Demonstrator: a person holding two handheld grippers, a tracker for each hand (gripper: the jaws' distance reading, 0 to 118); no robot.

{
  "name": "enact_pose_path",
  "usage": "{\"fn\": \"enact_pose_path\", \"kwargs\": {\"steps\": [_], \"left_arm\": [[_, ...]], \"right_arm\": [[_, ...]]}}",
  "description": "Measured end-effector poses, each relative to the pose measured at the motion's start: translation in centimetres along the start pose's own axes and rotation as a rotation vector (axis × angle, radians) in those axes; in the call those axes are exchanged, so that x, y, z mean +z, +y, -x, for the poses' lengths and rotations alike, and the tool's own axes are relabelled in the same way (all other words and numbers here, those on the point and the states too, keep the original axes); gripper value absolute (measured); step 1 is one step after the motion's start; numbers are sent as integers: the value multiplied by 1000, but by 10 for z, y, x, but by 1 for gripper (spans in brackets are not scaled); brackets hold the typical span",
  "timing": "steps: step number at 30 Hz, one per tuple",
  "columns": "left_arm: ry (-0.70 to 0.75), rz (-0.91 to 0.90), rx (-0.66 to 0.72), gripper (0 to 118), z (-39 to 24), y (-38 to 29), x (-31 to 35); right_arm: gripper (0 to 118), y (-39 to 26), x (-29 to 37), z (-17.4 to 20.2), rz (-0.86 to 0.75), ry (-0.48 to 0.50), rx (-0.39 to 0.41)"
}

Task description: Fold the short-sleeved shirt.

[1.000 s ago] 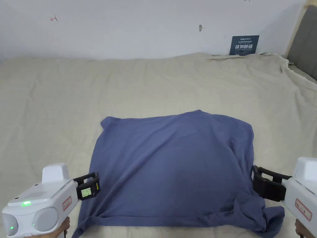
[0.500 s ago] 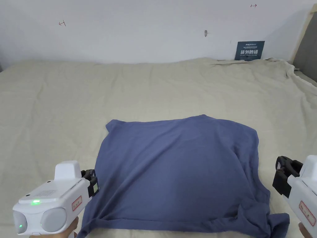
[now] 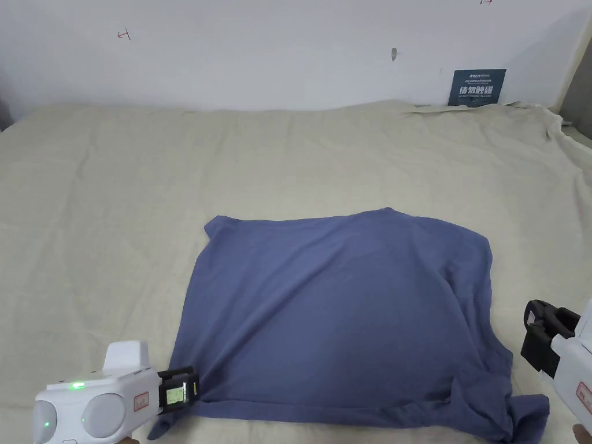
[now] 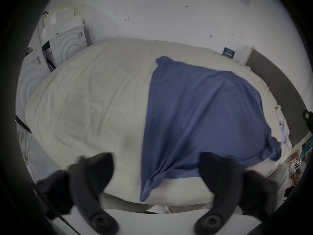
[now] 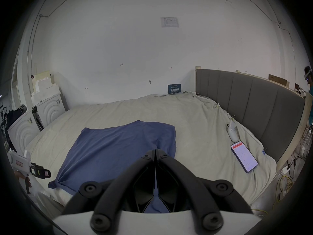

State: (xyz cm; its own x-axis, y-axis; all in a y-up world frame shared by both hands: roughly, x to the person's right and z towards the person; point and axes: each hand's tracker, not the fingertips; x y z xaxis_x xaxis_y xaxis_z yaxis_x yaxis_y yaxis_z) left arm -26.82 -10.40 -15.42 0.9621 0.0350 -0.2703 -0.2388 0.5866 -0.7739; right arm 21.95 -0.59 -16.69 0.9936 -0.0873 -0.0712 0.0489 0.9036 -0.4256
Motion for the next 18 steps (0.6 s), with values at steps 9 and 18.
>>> {"fn": "enact_pose_path", "kwargs": {"steps": [9,18], "left_arm": [[24,78,-19,108,4,-31,-20],[-46,73,-65,2,-2,-33,-25]], "right_arm": [[0,-7,2,-6,43,-3,-14],[0,-24,-7,-31,151,-46,-29]]}}
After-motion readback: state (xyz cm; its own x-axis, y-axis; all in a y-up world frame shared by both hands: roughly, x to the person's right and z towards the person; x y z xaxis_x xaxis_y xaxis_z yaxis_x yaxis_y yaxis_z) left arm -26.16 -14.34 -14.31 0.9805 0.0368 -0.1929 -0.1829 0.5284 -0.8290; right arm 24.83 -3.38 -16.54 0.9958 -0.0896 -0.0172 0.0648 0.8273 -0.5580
